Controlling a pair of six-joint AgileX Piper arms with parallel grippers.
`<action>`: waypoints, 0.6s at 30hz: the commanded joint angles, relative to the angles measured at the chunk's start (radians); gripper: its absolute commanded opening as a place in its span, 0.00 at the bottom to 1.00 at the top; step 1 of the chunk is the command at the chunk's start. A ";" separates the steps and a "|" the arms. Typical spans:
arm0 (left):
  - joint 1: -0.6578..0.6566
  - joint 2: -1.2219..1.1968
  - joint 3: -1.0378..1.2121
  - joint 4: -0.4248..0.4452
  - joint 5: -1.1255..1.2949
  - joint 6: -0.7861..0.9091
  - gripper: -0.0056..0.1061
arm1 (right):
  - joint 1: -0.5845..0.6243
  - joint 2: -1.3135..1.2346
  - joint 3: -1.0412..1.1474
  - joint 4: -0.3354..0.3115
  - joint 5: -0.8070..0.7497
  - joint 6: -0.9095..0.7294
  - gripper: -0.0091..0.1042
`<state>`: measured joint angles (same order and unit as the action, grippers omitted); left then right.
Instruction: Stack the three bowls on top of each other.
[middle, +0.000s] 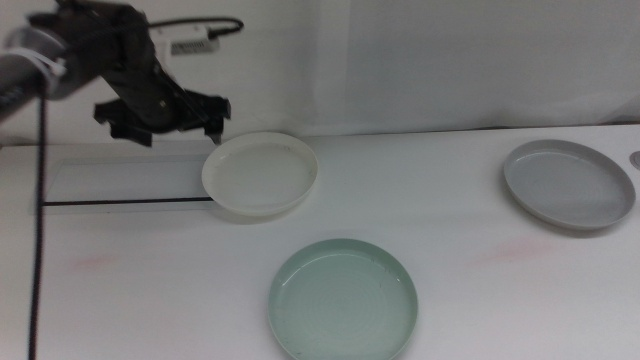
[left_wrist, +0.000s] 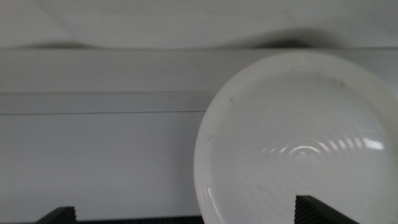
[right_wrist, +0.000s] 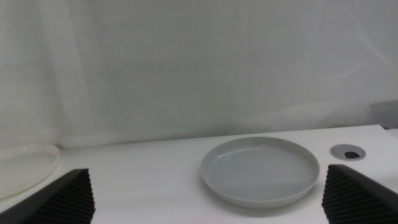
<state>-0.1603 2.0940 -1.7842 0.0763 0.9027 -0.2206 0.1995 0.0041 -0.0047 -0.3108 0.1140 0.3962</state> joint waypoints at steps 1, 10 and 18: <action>0.000 0.066 -0.032 -0.016 -0.021 -0.001 0.87 | 0.002 -0.023 0.041 -0.010 -0.011 -0.005 0.99; 0.000 0.218 -0.101 -0.040 -0.055 0.003 0.87 | 0.002 -0.023 0.041 -0.010 -0.011 -0.005 0.99; 0.000 0.243 -0.101 -0.058 -0.059 0.003 0.87 | 0.002 -0.023 0.041 -0.010 -0.011 -0.005 0.99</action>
<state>-0.1603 2.3347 -1.8770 0.0317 0.8534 -0.2174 0.1995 0.0041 -0.0047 -0.3108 0.1140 0.3939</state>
